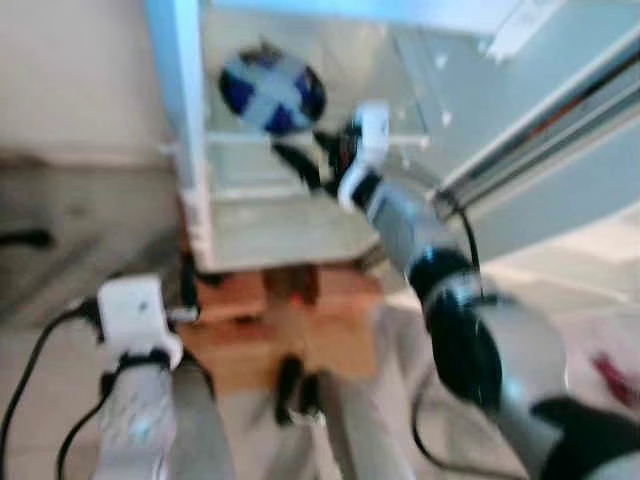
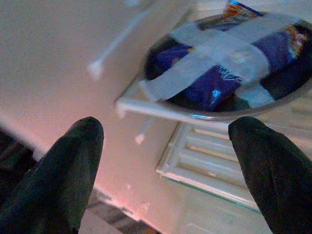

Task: Restocking fridge

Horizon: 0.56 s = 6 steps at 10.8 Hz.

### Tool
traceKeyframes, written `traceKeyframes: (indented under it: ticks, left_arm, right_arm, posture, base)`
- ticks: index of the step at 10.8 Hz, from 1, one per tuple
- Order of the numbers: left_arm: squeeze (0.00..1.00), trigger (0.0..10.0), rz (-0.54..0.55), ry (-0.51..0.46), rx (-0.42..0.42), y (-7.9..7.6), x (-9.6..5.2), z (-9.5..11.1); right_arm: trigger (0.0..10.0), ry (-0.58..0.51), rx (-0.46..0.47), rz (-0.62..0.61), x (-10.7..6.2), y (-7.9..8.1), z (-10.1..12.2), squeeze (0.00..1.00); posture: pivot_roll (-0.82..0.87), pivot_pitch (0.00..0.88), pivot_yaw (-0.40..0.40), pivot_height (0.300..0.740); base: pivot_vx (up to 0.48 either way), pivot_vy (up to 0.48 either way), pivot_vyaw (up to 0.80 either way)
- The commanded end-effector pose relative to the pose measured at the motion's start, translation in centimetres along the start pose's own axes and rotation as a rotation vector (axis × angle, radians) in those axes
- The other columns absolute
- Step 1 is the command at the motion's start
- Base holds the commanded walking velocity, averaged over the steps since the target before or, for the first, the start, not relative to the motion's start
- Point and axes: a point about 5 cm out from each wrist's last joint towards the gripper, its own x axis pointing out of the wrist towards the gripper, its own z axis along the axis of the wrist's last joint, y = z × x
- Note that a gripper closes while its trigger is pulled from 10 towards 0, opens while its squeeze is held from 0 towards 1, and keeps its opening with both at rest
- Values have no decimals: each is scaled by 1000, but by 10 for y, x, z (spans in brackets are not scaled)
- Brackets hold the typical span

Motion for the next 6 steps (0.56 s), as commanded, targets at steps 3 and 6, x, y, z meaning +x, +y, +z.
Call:
traceKeyframes:
  ticks: [3,6]
  left_arm:
    - [0,10000,-55,13,28,-11,9,-11]
    - [0,10000,-118,8,75,-21,16,-16]
  right_arm:
    - [10000,-14,-86,-25,-34,-11,-19,0]
    - [10000,-82,-155,-188,-85,0,-44,0]
  posture:
    - [208,143,-178,740]
    - [198,51,-147,740]
  base:
    - [0,0,0]
    - [0,0,0]
